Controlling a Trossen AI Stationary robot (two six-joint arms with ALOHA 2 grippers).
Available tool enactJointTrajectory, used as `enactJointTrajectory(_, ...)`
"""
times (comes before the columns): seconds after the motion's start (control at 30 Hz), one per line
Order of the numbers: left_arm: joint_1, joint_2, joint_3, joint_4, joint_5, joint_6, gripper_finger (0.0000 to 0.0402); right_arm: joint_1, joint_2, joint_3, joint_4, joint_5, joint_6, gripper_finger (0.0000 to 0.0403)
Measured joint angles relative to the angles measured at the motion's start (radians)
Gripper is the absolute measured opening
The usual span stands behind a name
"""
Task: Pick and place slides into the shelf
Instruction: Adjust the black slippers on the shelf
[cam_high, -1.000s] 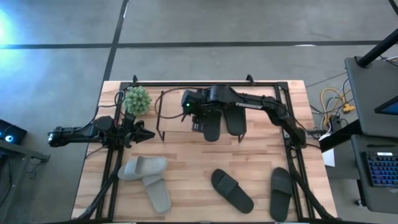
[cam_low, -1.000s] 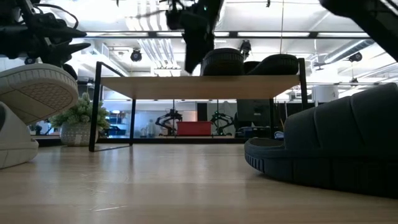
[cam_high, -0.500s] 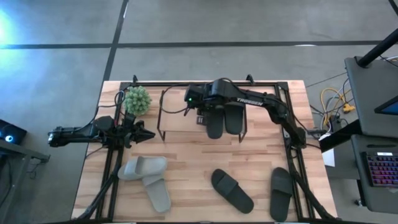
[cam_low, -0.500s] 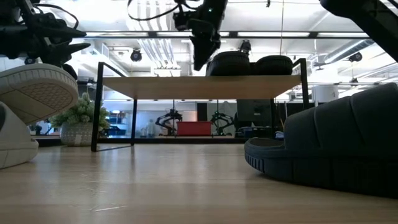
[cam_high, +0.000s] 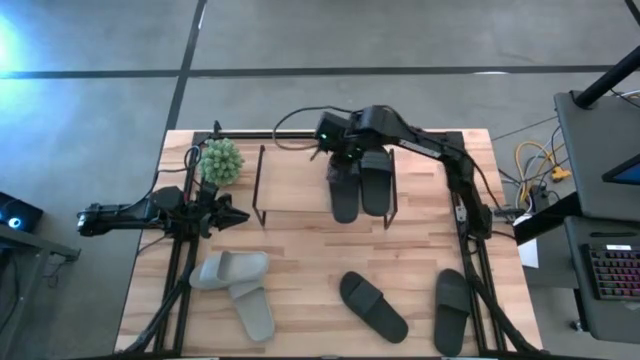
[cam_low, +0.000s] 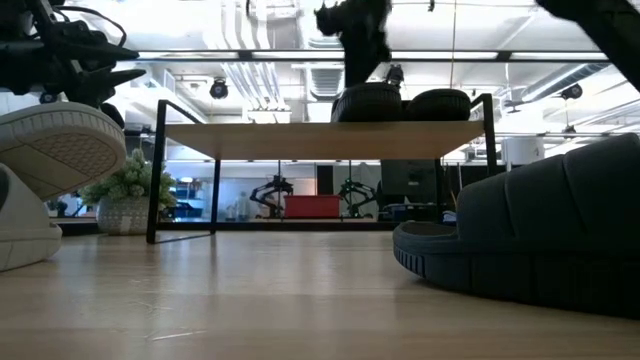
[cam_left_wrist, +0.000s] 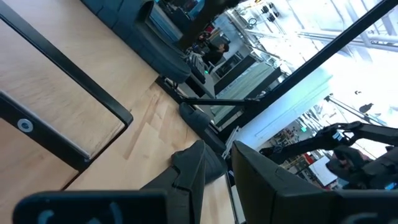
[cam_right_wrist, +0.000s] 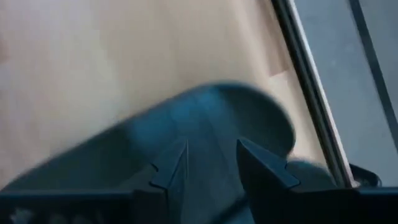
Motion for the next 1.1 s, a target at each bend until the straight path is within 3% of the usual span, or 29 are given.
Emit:
enactJointTrajectory(0.07,0.000,0.000,0.000,0.000,0.000,0.000,0.0066,0.008,-0.022,0.000,-0.020,0.027,-0.005,0.0122)
enactJointTrajectory(0.23,0.000,0.000,0.000,0.000,-0.004,0.000,0.0066,-0.034,-0.037,-0.006,-0.045,0.222,0.054,0.0113)
enactJointTrajectory(0.4,0.000,0.000,0.000,0.000,-0.003,0.000,0.0066,-0.161,-0.031,-0.023,-0.044,0.121,0.194,0.0107)
enactJointTrajectory(0.6,0.000,0.000,0.000,0.000,-0.003,0.000,0.0066,-0.243,-0.031,-0.144,-0.045,-0.011,0.258,0.0097)
enactJointTrajectory(0.87,0.000,0.000,0.000,0.000,0.001,0.000,0.0066,-0.216,-0.064,-0.306,-0.037,-0.037,0.303,0.0088)
enactJointTrajectory(1.1,0.000,0.000,0.000,0.000,0.001,0.000,0.0066,-0.165,-0.210,-0.442,-0.046,-0.026,0.372,0.0087)
